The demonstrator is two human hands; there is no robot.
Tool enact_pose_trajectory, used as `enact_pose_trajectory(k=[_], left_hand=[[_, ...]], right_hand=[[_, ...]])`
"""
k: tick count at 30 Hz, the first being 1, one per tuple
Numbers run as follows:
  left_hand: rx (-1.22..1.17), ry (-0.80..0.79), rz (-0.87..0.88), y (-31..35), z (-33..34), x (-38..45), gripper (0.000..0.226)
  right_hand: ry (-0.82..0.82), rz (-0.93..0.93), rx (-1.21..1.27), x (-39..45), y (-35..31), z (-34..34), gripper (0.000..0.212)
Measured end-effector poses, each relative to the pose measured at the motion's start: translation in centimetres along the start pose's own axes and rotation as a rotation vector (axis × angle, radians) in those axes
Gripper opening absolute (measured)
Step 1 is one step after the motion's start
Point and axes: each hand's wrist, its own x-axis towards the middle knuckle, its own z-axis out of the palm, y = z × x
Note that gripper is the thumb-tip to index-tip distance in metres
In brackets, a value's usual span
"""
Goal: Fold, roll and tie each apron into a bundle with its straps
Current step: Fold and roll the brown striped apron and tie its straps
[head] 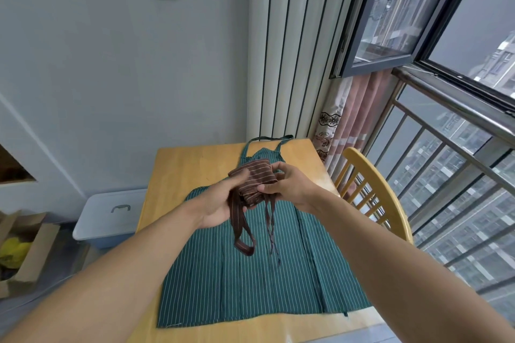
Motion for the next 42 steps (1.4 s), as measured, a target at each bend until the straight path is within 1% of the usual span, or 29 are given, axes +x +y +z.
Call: enact_pose_trajectory(k=[2,4,6,7,9,10,11,13,16,19,21,23,26,28,31,33,34,36,37,39,41,42], left_hand=[[0.041,0.106,0.03,-0.1,0.1,0.6,0.041],[0.003,0.183,0.058,0.1,0.0,0.9,0.038],[-0.083,0.25,0.072,0.2,-0.4,1.0,0.04],[-0.122,0.265,0.083,0.4,-0.5,1.1,0.038],[-0.179,0.277,0.104,0.9,-0.7,1.1,0.025],[-0.209,0.269,0.11,1.0,-0.8,1.1,0.021],[-0.234,0.254,0.112,1.2,-0.7,1.1,0.019],[-0.231,0.223,0.103,1.5,-0.5,1.0,0.017],[-0.189,0.18,0.077,1.6,-0.1,0.8,0.022],[-0.163,0.112,0.056,1.8,0.1,0.2,0.016],[-0.166,0.061,0.047,1.8,0.0,0.0,0.018],[-0.159,0.01,0.035,1.8,-0.3,-0.1,0.024],[-0.082,-0.058,0.004,1.9,-0.7,-0.2,0.031],[-0.007,-0.09,-0.02,2.1,-0.8,-0.6,0.029],[0.201,-0.178,-0.1,2.5,-0.8,-1.2,0.03],[0.341,-0.246,-0.154,2.4,-1.1,-1.2,0.039],[0.371,-0.293,-0.175,2.4,-1.2,-1.2,0.041],[0.401,-0.363,-0.2,2.1,-1.1,-1.1,0.042],[0.428,-0.369,-0.205,2.0,-0.9,-1.0,0.043],[0.501,-0.334,-0.22,1.6,-0.7,-0.7,0.048],[0.574,-0.265,-0.248,1.2,-0.6,0.1,0.056],[0.59,-0.223,-0.261,1.1,-0.4,0.2,0.054]], right_hand=[[0.011,-0.055,0.013,0.0,0.1,-0.1,0.042],[0.009,-0.101,0.051,-0.2,0.3,-0.5,0.047],[-0.019,-0.061,0.112,-0.5,1.1,-0.9,0.051],[-0.033,-0.029,0.115,-0.6,1.4,-1.2,0.047],[-0.069,0.009,0.054,-0.9,2.3,-1.5,0.025],[-0.091,0.012,0.028,-1.0,2.7,-1.7,0.016],[-0.109,0.011,0.015,-1.1,2.9,-1.7,0.014],[-0.129,0.006,-0.028,-1.2,3.0,-1.4,0.018],[-0.18,-0.013,-0.078,-1.3,2.7,-0.7,0.03],[-0.277,0.006,-0.028,-1.5,2.6,-0.5,0.029],[-0.328,0.031,-0.012,-1.8,2.4,-0.6,0.03],[-0.37,0.034,-0.055,-1.9,2.2,-0.6,0.027],[-0.372,0.045,-0.178,-2.2,1.6,-0.7,0.022],[-0.388,0.058,-0.264,-2.2,1.3,-1.2,0.021],[-0.457,0.11,-0.369,-1.7,1.0,-2.3,0.023],[-0.436,0.153,-0.483,-1.1,0.4,-2.6,0.03],[-0.412,0.178,-0.524,-0.9,0.0,-2.6,0.03],[-0.4,0.221,-0.538,-0.4,-0.7,-2.6,0.029],[-0.409,0.239,-0.53,-0.2,-1.2,-2.5,0.029],[-0.415,0.252,-0.582,-0.1,-2.0,-2.0,0.026],[-0.339,0.176,-0.724,-0.1,-3.0,-1.4,0.03],[-0.291,0.134,-0.81,-0.2,-3.5,-1.0,0.033]])
